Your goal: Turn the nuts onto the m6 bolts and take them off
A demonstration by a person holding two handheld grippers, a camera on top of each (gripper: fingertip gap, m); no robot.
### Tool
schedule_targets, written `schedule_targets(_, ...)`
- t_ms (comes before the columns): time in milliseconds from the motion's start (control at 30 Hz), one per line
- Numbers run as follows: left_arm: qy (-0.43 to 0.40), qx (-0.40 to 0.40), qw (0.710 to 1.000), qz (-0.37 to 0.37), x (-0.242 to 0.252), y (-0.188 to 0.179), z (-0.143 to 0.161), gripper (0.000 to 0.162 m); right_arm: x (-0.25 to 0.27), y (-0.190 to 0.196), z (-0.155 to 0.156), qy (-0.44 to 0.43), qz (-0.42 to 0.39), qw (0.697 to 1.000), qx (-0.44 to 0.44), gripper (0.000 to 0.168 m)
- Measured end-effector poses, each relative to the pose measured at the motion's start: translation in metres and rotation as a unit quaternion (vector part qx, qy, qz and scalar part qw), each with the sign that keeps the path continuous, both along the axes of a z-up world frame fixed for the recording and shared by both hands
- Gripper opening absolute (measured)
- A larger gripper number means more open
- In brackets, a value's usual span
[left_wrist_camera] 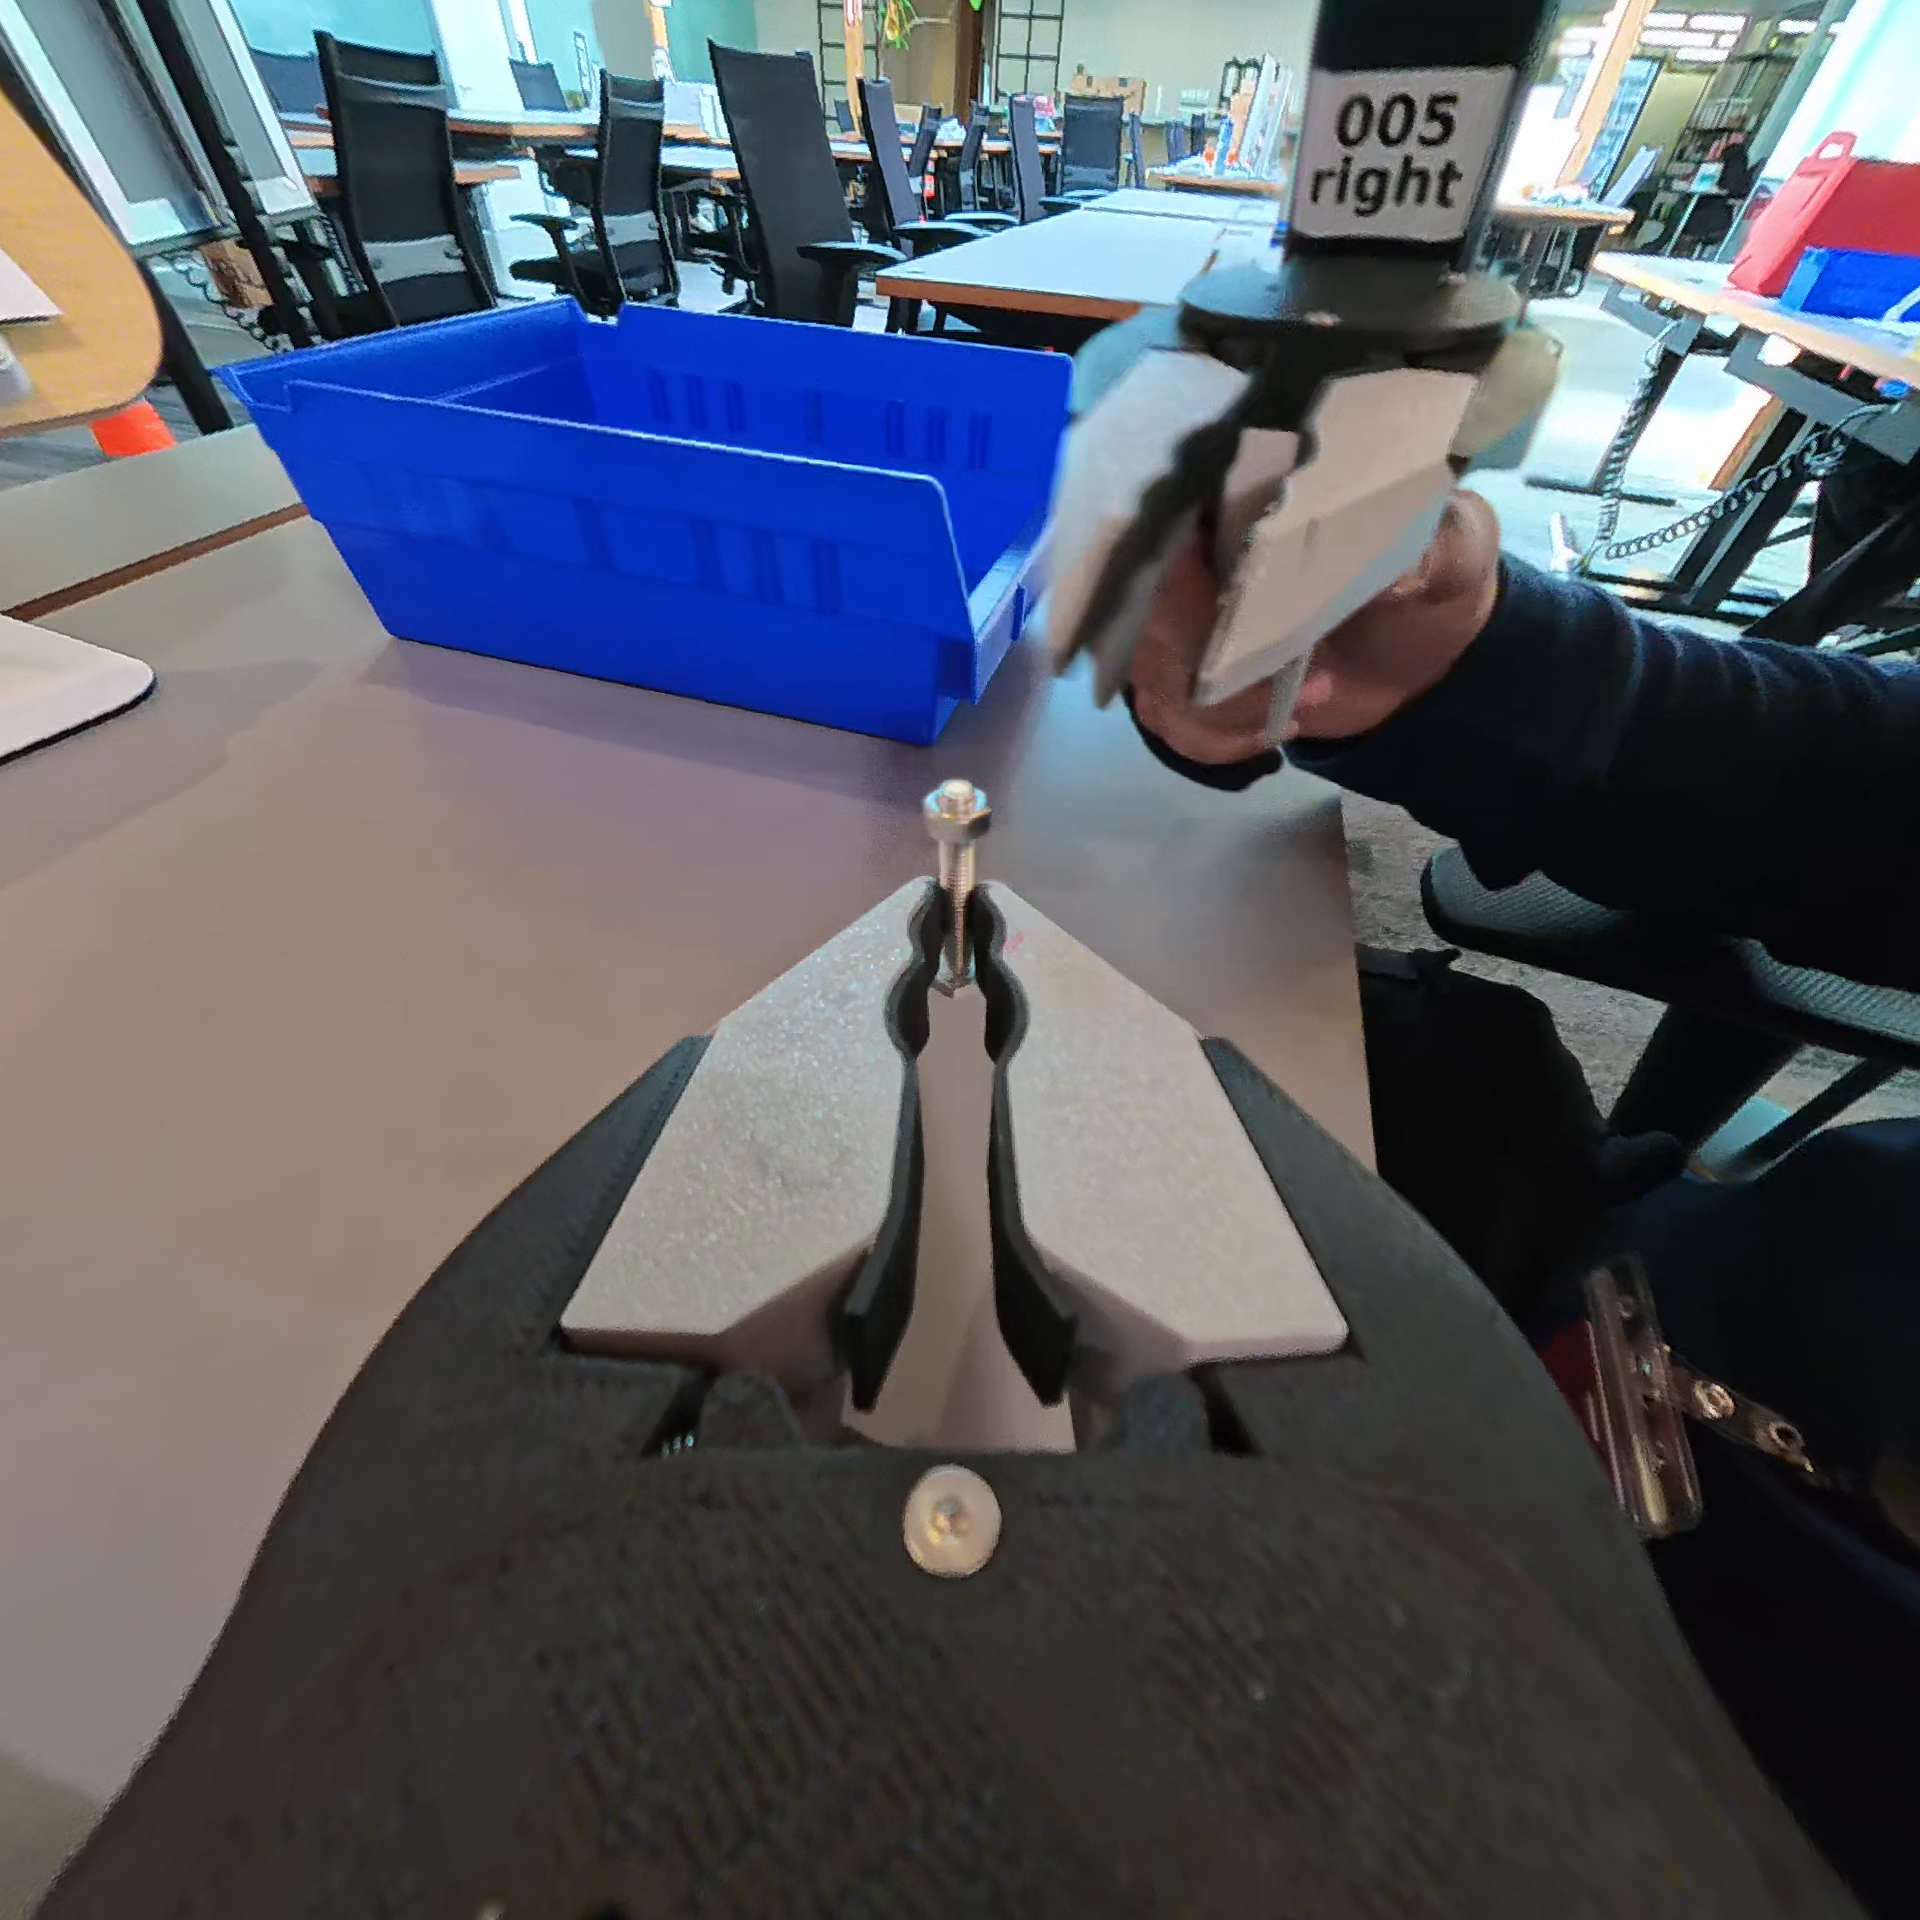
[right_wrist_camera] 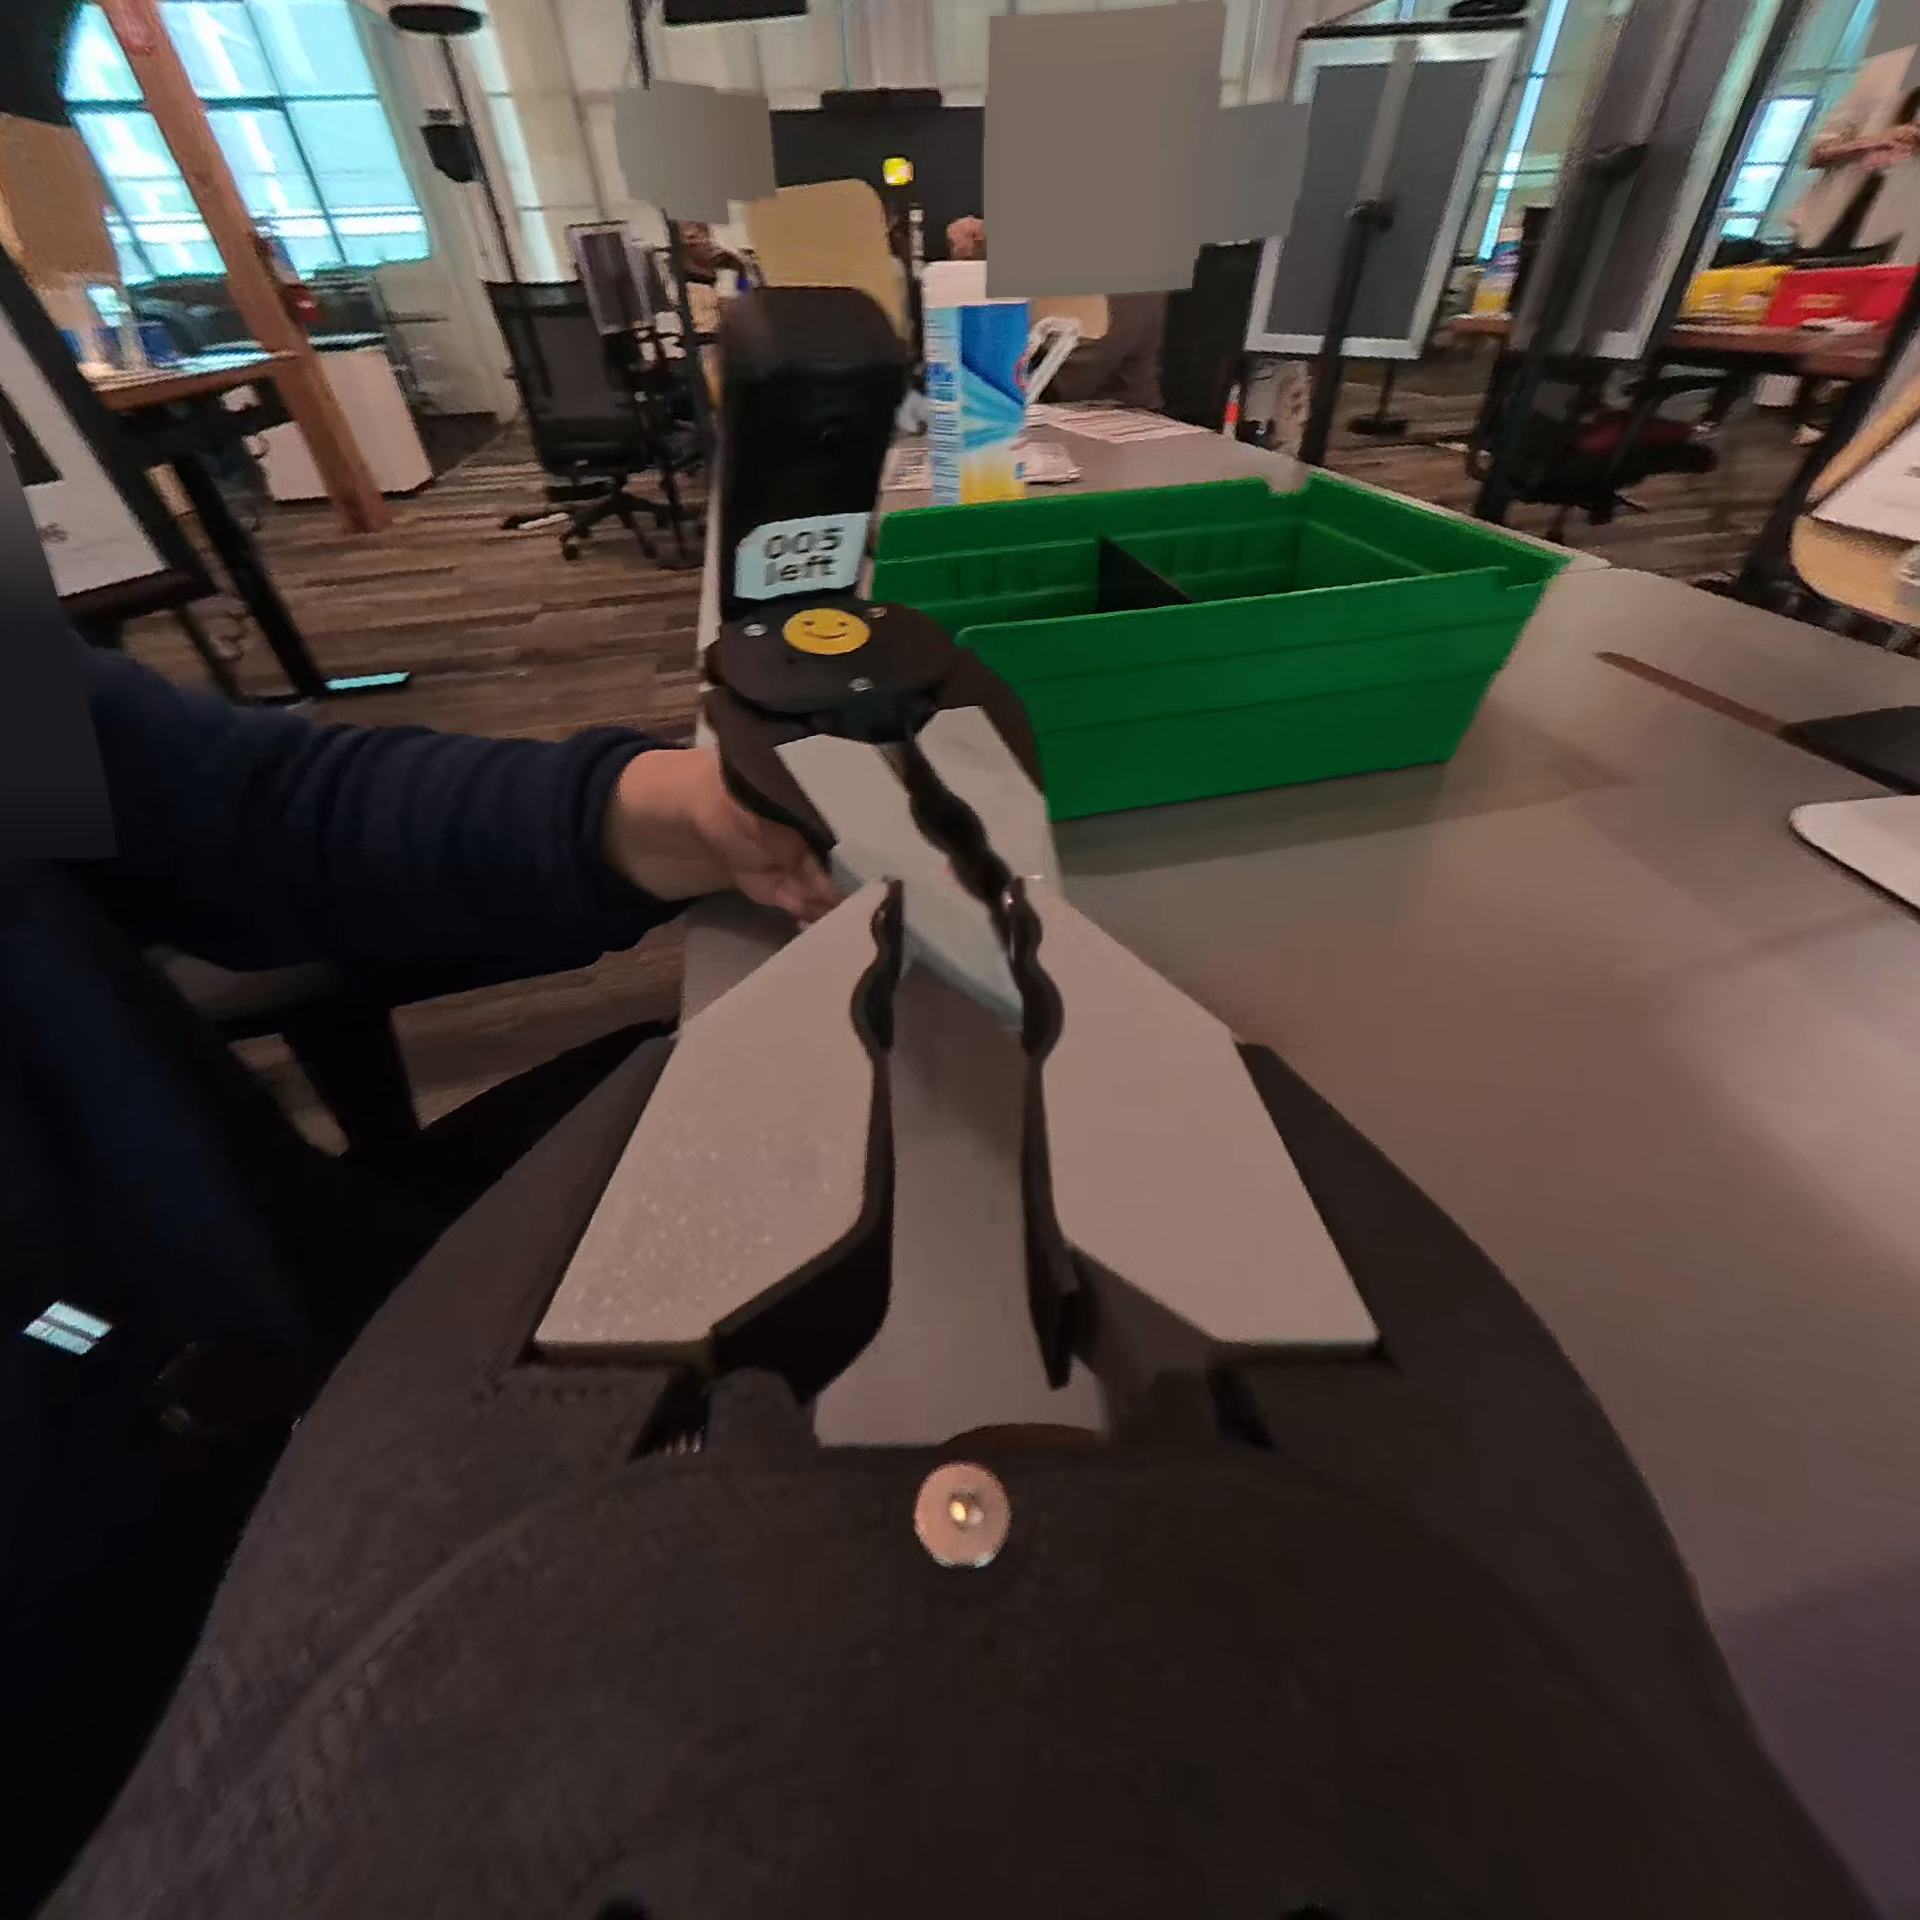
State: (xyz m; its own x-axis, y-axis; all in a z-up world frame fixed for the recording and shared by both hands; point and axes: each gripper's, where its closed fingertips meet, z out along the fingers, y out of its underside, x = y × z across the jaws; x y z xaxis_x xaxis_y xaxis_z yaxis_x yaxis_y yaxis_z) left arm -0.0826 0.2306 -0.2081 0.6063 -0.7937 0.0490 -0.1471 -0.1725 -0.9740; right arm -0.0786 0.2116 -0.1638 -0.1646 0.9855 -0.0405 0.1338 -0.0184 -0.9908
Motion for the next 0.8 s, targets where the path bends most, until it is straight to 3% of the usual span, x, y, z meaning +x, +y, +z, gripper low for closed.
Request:
schedule_targets(67,0.007,0.004,1.0,-0.001,0.001,-0.001,-0.001,0.003,-0.013,0.008,-0.004,-0.013,-0.012,1.0,-0.021,0.04)
schedule_targets(100,0.006,0.005,1.0,0.0,0.001,-0.001,0.0,0.003,-0.021,0.006,-0.008,-0.02,-0.002,0.999,-0.029,0.043)
schedule_targets(267,-0.012,0.003,1.0,0.008,-0.003,0.001,0.003,0.003,-0.026,-0.007,-0.02,-0.036,0.02,0.999,-0.025,0.04)
schedule_targets(300,-0.016,0.003,1.0,0.01,-0.004,0.002,0.004,0.003,-0.017,-0.009,-0.018,-0.033,0.022,0.999,-0.015,0.034)
schedule_targets(333,-0.017,-0.001,1.0,0.016,-0.006,0.003,0.004,0.002,-0.007,-0.016,-0.012,-0.018,0.04,0.999,-0.006,0.008)
schedule_targets(400,-0.016,-0.006,1.0,0.008,-0.004,0.003,0.003,0.003,0.005,-0.015,0.0,0.007,0.029,1.0,-0.004,0.002)
schedule_targets(533,0.004,0.002,1.0,0.002,0.0,0.0,-0.001,0.003,-0.009,0.004,-0.007,-0.02,-0.009,1.0,-0.016,0.035)
schedule_targets(733,-0.006,0.003,1.0,0.005,-0.002,0.0,0.002,0.003,-0.026,-0.006,-0.019,-0.032,0.017,0.999,-0.027,0.04)
schedule_targets(767,-0.005,0.002,1.0,0.009,-0.003,0.001,0.002,0.003,-0.018,-0.008,-0.018,-0.035,0.018,0.999,-0.021,0.038)
schedule_targets(800,-0.007,-0.001,1.0,0.021,-0.006,0.005,0.001,0.003,-0.006,-0.017,-0.015,-0.03,0.047,0.998,-0.014,0.005)
